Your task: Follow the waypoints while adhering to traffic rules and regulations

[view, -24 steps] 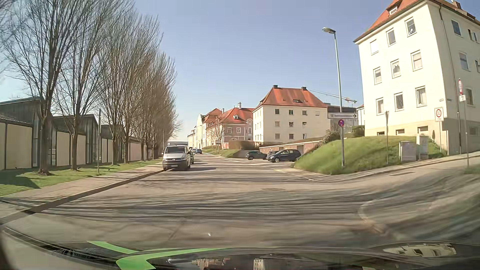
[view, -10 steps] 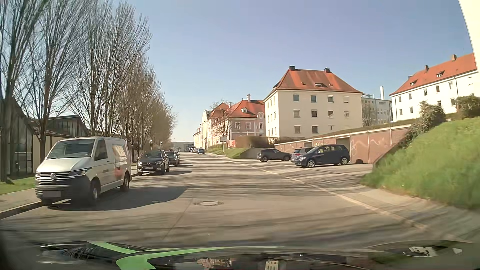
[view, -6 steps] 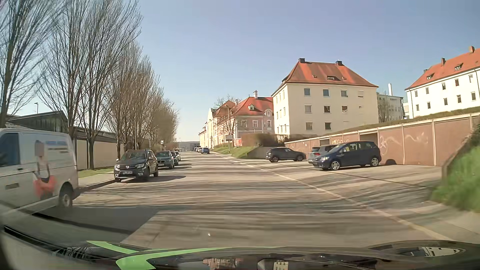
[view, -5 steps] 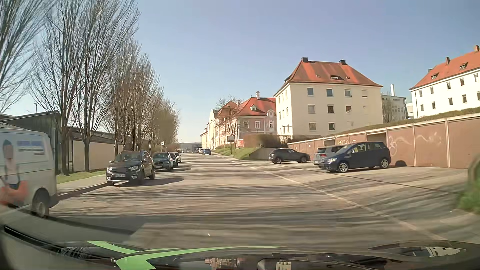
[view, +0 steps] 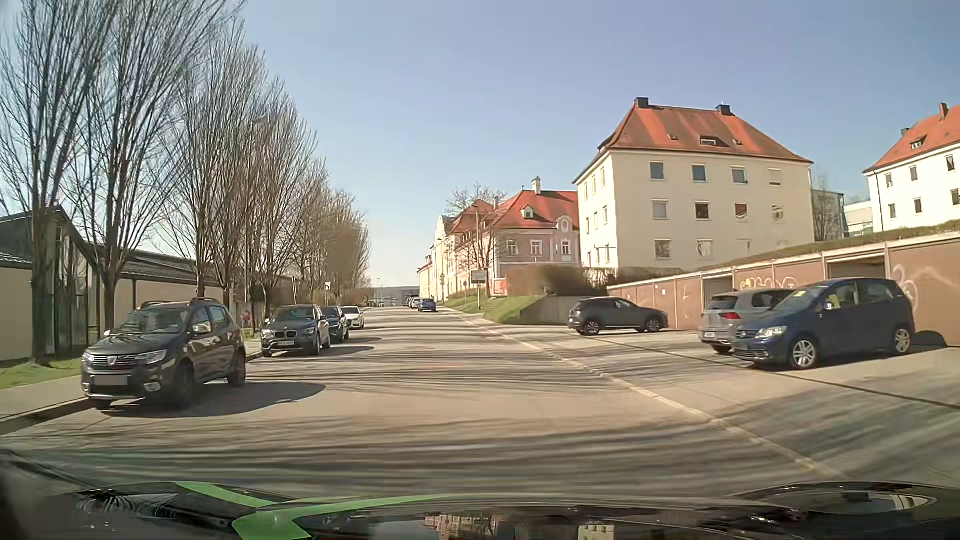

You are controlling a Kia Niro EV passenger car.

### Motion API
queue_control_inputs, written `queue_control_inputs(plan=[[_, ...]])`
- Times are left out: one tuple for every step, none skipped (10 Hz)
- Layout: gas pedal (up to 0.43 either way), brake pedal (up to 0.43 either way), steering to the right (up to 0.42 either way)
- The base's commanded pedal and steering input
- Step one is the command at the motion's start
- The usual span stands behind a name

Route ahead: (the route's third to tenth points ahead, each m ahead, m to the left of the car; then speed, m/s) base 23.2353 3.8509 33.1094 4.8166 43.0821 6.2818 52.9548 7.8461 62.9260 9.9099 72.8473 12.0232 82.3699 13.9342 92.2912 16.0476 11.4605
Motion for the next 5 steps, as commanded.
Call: queue_control_inputs(plan=[[0.13,0.0,-0.027],[0.13,0.0,-0.027],[0.13,0.0,-0.029],[0.13,0.0,-0.029],[0.13,0.0,-0.029]])
